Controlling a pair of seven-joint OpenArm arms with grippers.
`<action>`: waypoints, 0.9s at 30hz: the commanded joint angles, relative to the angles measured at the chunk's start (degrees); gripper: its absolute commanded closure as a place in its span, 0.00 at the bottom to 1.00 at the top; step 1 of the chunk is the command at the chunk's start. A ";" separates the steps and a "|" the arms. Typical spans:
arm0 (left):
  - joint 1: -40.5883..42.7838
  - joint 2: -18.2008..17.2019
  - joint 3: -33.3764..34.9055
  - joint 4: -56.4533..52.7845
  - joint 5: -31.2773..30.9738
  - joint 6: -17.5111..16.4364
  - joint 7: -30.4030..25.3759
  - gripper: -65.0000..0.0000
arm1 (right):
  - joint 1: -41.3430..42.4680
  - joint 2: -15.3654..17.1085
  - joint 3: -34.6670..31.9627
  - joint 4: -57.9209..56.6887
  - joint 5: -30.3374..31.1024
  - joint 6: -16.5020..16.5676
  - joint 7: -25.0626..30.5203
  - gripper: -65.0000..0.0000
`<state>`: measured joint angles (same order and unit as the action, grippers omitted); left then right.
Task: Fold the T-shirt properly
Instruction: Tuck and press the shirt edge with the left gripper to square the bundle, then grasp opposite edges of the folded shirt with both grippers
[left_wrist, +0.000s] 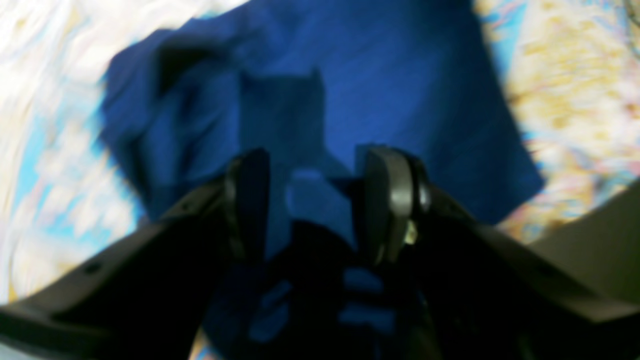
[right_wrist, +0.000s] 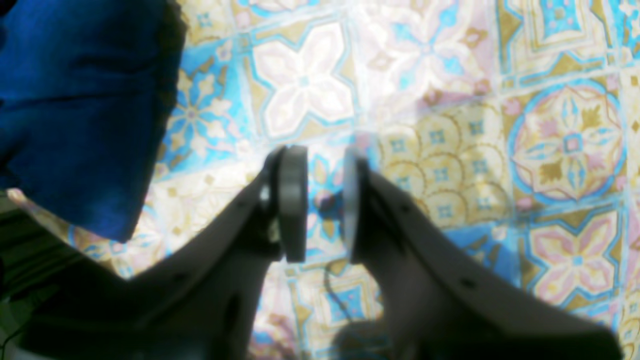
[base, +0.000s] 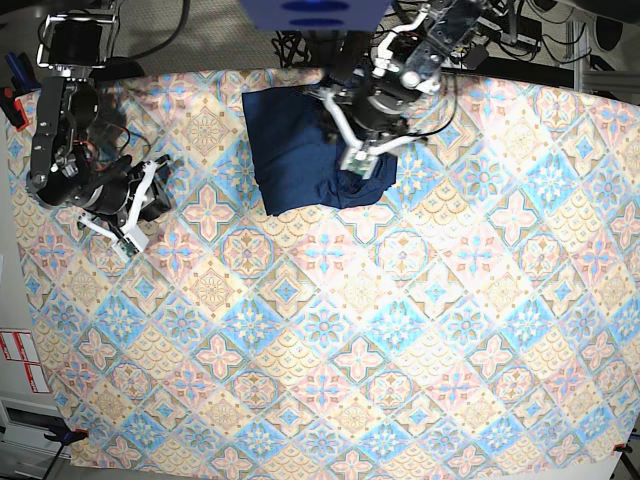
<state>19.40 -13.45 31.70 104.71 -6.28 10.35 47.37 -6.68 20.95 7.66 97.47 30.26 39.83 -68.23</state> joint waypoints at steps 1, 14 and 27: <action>0.60 -0.39 -2.56 1.01 0.35 0.24 -0.74 0.53 | 0.74 0.90 0.38 0.77 0.73 0.17 1.02 0.81; 8.78 -0.04 -18.38 4.79 -1.85 0.16 -1.09 0.53 | 0.66 0.90 0.30 0.77 0.73 0.17 0.67 0.81; 9.83 -4.09 -9.42 10.50 -22.07 -0.11 -1.00 0.78 | 4.61 1.25 -15.97 4.29 -2.17 0.17 1.11 0.81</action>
<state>29.19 -17.32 22.52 114.19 -28.05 10.52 46.98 -3.22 21.12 -9.32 100.53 27.57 40.05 -68.05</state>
